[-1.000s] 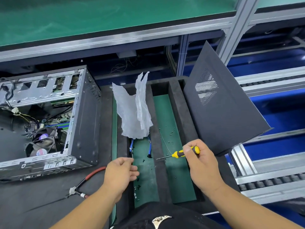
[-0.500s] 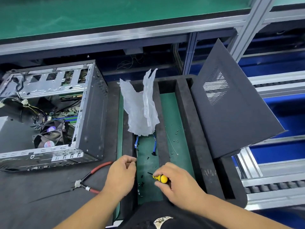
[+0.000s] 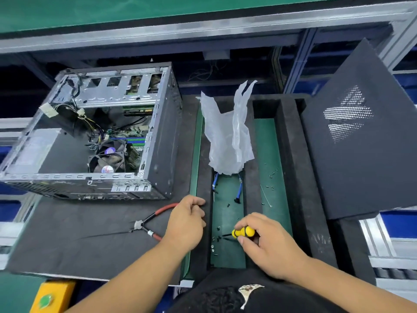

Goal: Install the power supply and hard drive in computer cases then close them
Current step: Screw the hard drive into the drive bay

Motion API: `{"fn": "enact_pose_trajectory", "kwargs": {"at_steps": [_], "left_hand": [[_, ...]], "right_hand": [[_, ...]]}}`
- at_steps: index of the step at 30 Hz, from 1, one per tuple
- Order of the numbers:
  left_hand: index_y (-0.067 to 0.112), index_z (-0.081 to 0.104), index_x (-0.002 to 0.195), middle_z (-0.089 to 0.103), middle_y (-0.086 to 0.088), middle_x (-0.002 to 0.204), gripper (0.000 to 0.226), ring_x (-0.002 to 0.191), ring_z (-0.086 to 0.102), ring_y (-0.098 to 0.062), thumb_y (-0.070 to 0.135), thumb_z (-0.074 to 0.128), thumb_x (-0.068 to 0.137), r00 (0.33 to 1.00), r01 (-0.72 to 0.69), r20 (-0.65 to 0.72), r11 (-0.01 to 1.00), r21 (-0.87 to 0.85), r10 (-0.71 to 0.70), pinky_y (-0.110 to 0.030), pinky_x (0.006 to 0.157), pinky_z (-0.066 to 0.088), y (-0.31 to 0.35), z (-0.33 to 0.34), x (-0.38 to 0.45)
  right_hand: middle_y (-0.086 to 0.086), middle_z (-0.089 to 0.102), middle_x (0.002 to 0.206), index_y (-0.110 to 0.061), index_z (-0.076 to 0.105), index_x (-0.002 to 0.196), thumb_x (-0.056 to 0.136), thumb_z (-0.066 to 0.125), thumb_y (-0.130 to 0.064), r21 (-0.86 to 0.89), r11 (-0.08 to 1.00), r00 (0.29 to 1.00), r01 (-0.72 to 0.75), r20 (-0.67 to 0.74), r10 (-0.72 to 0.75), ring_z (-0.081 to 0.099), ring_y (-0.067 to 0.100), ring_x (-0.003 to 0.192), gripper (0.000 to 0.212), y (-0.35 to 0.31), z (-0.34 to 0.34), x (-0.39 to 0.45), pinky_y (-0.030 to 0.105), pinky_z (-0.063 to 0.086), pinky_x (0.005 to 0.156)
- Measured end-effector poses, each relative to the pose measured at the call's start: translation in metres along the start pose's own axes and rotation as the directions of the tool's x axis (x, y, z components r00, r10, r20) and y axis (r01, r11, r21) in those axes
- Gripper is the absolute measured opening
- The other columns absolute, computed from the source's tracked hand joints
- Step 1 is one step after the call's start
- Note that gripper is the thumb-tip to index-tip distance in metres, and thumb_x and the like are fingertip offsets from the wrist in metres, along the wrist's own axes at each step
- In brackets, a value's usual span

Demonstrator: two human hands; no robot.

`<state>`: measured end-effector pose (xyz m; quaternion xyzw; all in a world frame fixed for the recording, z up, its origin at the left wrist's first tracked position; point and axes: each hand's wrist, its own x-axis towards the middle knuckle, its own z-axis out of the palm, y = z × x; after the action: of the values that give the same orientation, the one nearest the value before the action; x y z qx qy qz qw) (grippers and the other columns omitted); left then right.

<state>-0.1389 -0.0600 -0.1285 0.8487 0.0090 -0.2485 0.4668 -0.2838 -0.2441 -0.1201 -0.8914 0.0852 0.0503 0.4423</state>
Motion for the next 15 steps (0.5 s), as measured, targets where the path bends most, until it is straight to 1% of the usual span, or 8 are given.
{"fn": "enact_pose_trajectory", "kwargs": {"at_steps": [2, 4, 7, 9, 13, 15], "left_hand": [[0.03, 0.064, 0.098, 0.066, 0.001, 0.08, 0.033, 0.055, 0.06, -0.006, 0.007, 0.04, 0.103, 1.0, 0.004, 0.013, 1.0, -0.013, -0.004, -0.031, 0.058, 0.052, -0.002, -0.001, 0.001], [0.027, 0.065, 0.1, 0.066, -0.001, 0.082, 0.032, 0.055, 0.06, -0.006, 0.007, 0.04, 0.103, 1.0, 0.014, 0.022, 0.999, -0.035, -0.013, -0.03, 0.056, 0.053, -0.001, -0.002, 0.001], [0.024, 0.065, 0.101, 0.066, -0.003, 0.084, 0.031, 0.055, 0.061, -0.005, 0.007, 0.04, 0.104, 0.999, 0.017, 0.029, 0.998, -0.057, -0.015, -0.024, 0.054, 0.054, 0.001, -0.004, -0.001], [0.021, 0.065, 0.102, 0.066, -0.004, 0.084, 0.031, 0.055, 0.06, -0.005, 0.005, 0.039, 0.104, 1.0, 0.013, 0.029, 0.997, -0.076, -0.011, -0.022, 0.054, 0.053, 0.002, -0.005, -0.002], [0.017, 0.064, 0.105, 0.065, -0.007, 0.084, 0.03, 0.055, 0.06, -0.007, 0.003, 0.038, 0.104, 0.999, 0.014, 0.039, 0.993, -0.116, -0.01, -0.021, 0.054, 0.052, 0.004, -0.006, -0.004], [0.016, 0.064, 0.105, 0.065, -0.008, 0.084, 0.03, 0.055, 0.06, -0.007, 0.003, 0.038, 0.104, 0.999, 0.004, 0.043, 0.993, -0.114, 0.001, -0.021, 0.055, 0.052, 0.003, -0.007, -0.005]], "right_hand": [[-0.022, 0.057, 0.1, -0.041, 0.063, 0.106, 0.092, 0.065, -0.035, -0.012, 1.0, 1.0, 0.004, 0.025, -0.003, 0.057, 0.004, 0.087, 0.015, -0.004, 0.001, 0.004, 0.016, 0.041, 0.07], [-0.021, 0.057, 0.1, -0.041, 0.063, 0.106, 0.092, 0.065, -0.035, -0.029, 1.0, 0.999, 0.008, 0.039, -0.007, 0.056, 0.005, 0.089, 0.015, -0.008, 0.003, 0.008, 0.017, 0.043, 0.071], [-0.023, 0.056, 0.099, -0.04, 0.063, 0.105, 0.092, 0.064, -0.035, -0.063, 0.998, 0.999, 0.007, 0.044, -0.004, 0.054, 0.0, 0.086, 0.015, -0.012, 0.005, 0.013, 0.012, 0.036, 0.069], [-0.023, 0.056, 0.099, -0.04, 0.063, 0.104, 0.092, 0.065, -0.034, -0.084, 0.996, 0.999, -0.01, 0.038, 0.013, 0.053, -0.004, 0.082, 0.014, -0.013, 0.006, 0.015, 0.011, 0.034, 0.068], [-0.024, 0.058, 0.099, -0.04, 0.064, 0.101, 0.092, 0.067, -0.03, -0.07, 0.996, 0.999, -0.051, -0.003, 0.051, 0.054, -0.004, 0.078, 0.014, -0.011, 0.005, 0.017, 0.011, 0.034, 0.067], [-0.023, 0.059, 0.1, -0.041, 0.063, 0.101, 0.092, 0.067, -0.03, -0.069, 0.995, 0.998, -0.069, -0.012, 0.068, 0.055, -0.002, 0.079, 0.014, -0.012, 0.005, 0.018, 0.013, 0.036, 0.066]]}}
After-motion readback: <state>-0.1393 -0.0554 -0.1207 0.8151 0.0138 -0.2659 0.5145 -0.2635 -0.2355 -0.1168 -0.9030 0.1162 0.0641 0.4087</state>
